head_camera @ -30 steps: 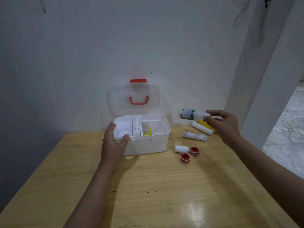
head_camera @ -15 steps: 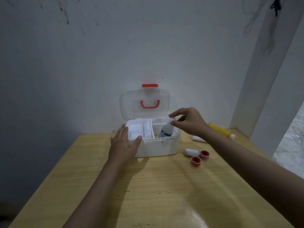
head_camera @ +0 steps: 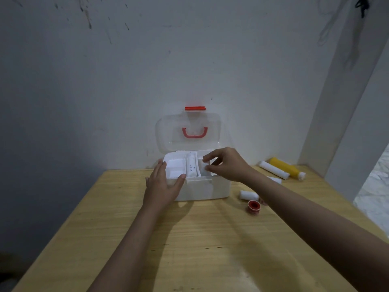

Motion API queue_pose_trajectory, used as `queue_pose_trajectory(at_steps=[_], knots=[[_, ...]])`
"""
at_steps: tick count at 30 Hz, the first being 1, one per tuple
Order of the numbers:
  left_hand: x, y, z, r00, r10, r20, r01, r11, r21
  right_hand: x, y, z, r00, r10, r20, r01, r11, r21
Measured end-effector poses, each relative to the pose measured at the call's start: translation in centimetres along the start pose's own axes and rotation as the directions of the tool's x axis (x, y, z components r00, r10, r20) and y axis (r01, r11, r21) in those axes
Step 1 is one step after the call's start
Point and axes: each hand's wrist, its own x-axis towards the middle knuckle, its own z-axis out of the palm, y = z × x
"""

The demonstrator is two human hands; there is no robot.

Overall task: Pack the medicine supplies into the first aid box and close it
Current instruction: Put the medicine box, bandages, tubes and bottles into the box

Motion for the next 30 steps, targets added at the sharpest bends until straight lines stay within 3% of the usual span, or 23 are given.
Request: queue_pose_trajectory(at_steps=[3, 7, 10, 15, 17, 21, 30], knots=[[-0.2, 0.2, 0.0, 1.0, -0.005, -0.009, 0.005, 1.0, -0.017, -1.0, 0.3, -0.6, 0.996, -0.04, -0.079, 0.043, 0.999, 0.032], [-0.3, 0.5, 0.1, 0.999, -0.022, -0.035, 0.02, 0.999, -0.05, -2.6, 3.4, -2.4, 0.95, 0.006, -0.312, 0.007, 0.999, 0.04], [-0.4, 0.6, 0.3, 0.998, -0.032, -0.057, 0.027, 0.997, -0.07, -3.9, 7.6, -4.1, 0.875, 0.097, -0.474, -0.104, 0.995, 0.011], [-0.5, 0.5, 0.7, 0.994, -0.036, -0.102, 0.027, 0.996, -0.088, -6.9, 15.1, -7.1, 0.694, 0.349, -0.63, -0.438, 0.899, 0.016], [-0.6, 0.5, 0.9, 0.992, -0.028, -0.121, 0.015, 0.994, -0.106, -7.5, 17.0, -7.7, 0.624, 0.429, -0.653, -0.531, 0.846, 0.048], [-0.6, 0.6, 1.0, 0.989, -0.009, -0.149, -0.01, 0.992, -0.127, -8.1, 19.2, -7.8, 0.571, 0.513, -0.641, -0.628, 0.776, 0.061], [-0.4, 0.5, 1.2, 0.989, -0.018, -0.146, 0.003, 0.994, -0.108, -8.0, 20.5, -7.3, 0.582, 0.503, -0.639, -0.595, 0.799, 0.086]])
